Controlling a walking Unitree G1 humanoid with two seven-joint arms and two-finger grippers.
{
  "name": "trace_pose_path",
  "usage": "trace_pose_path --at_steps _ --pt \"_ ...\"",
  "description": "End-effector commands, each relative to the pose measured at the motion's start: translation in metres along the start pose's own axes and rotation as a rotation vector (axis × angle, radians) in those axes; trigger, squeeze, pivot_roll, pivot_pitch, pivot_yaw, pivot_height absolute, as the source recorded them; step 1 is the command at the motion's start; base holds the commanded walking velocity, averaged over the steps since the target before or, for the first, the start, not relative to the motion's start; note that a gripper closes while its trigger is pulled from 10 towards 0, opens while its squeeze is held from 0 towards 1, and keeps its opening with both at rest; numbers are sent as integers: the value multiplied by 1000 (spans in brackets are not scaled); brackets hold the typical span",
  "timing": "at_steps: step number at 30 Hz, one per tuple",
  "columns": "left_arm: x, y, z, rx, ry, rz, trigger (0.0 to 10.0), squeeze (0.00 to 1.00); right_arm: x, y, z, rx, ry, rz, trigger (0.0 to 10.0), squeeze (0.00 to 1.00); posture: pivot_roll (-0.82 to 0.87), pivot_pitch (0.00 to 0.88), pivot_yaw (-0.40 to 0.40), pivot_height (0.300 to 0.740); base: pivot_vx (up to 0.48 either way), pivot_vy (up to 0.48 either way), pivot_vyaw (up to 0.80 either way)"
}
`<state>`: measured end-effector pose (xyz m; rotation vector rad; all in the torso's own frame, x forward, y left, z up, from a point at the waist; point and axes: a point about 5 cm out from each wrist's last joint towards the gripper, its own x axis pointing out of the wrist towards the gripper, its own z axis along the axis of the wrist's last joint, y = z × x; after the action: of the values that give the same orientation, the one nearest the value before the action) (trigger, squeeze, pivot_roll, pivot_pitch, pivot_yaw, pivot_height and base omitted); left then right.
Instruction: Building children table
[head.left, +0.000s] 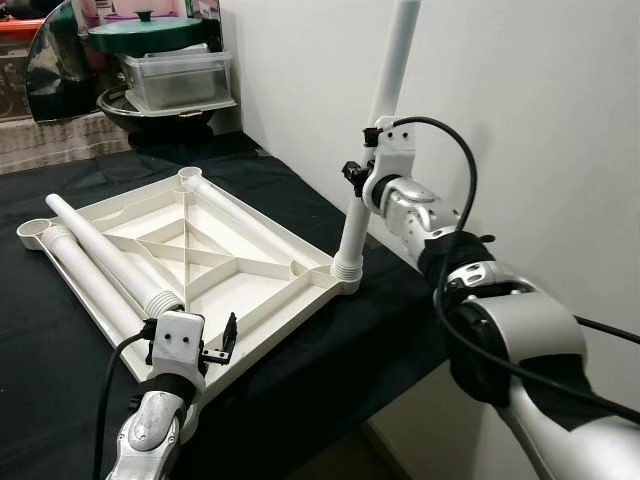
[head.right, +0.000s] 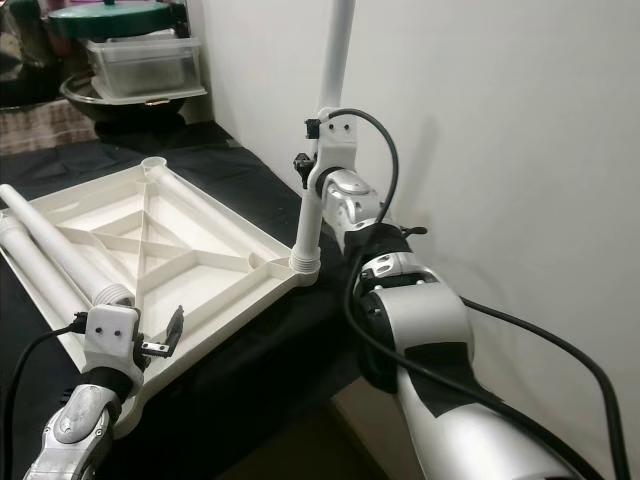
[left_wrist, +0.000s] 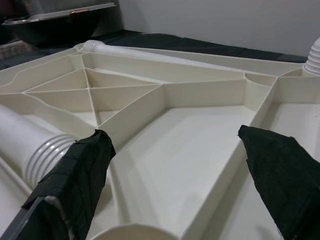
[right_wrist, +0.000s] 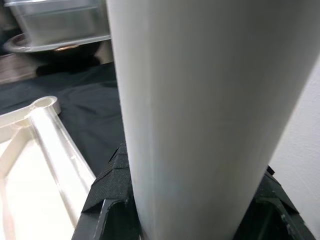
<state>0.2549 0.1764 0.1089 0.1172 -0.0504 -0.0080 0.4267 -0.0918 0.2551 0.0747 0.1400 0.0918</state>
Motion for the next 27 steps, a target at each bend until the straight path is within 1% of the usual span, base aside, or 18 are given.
trace_pose_path --at_steps 1,2,3,4,6,8,10,11,13,16,17,18,19,20,22,27 --pt "1 -2 -4 2 19 -1 10000 0 0 2 -21 26 79 -60 0 0 24 0 -101 740 0 0 0" --pt "2 -2 -4 2 19 -1 10000 0 0 6 -21 40 72 -90 0 0 22 0 -106 740 0 0 0" --pt "2 -2 -4 2 19 -1 10000 0 0 6 -21 40 72 -90 0 0 22 0 -106 740 0 0 0" --pt "2 -2 -4 1 18 3 10000 0 -1 15 -22 69 62 -136 0 0 24 0 -109 740 0 0 0" --pt "2 -2 -4 1 17 5 10000 0 -1 17 -22 82 60 -151 0 0 24 0 -109 740 0 0 0" --pt "2 -2 -4 -1 16 9 10000 0 -3 25 -23 113 59 -184 0 0 23 0 -113 740 0 0 0" --pt "2 -2 -4 -1 16 9 10000 0 -3 25 -23 113 59 -184 0 0 23 0 -113 740 0 0 0" --pt "2 -2 -4 -1 16 9 10000 0 -3 28 -23 122 58 -196 0 0 22 0 -113 740 0 0 0" --pt "3 -3 -5 -1 16 8 10000 0 -5 38 -23 175 61 -219 0 0 19 0 -115 740 0 0 0" --pt "3 -4 -5 -1 15 8 10000 0 -6 41 -23 195 64 -229 0 0 19 0 -115 740 0 0 0" --pt "4 -4 -5 0 14 8 10000 0 -6 45 -22 208 65 -236 0 0 20 0 -116 740 0 0 0" --pt "4 -4 -5 0 14 8 10000 0 -6 45 -22 208 65 -236 0 0 20 0 -116 740 0 0 0" --pt "4 -4 -5 0 14 8 10000 0 -8 52 -21 210 61 -235 0 0 19 0 -122 740 0 0 0" --pt "4 -4 -5 0 14 8 10000 0 -8 52 -21 210 61 -235 0 0 19 0 -122 740 0 0 0" --pt "4 -5 -5 -1 15 11 10000 0 -9 61 -18 203 49 -229 0 0 21 0 -125 740 0 0 0" --pt "3 -5 -6 -2 17 16 10000 0 -11 68 -14 189 28 -220 0 0 24 0 -131 740 0 0 0"
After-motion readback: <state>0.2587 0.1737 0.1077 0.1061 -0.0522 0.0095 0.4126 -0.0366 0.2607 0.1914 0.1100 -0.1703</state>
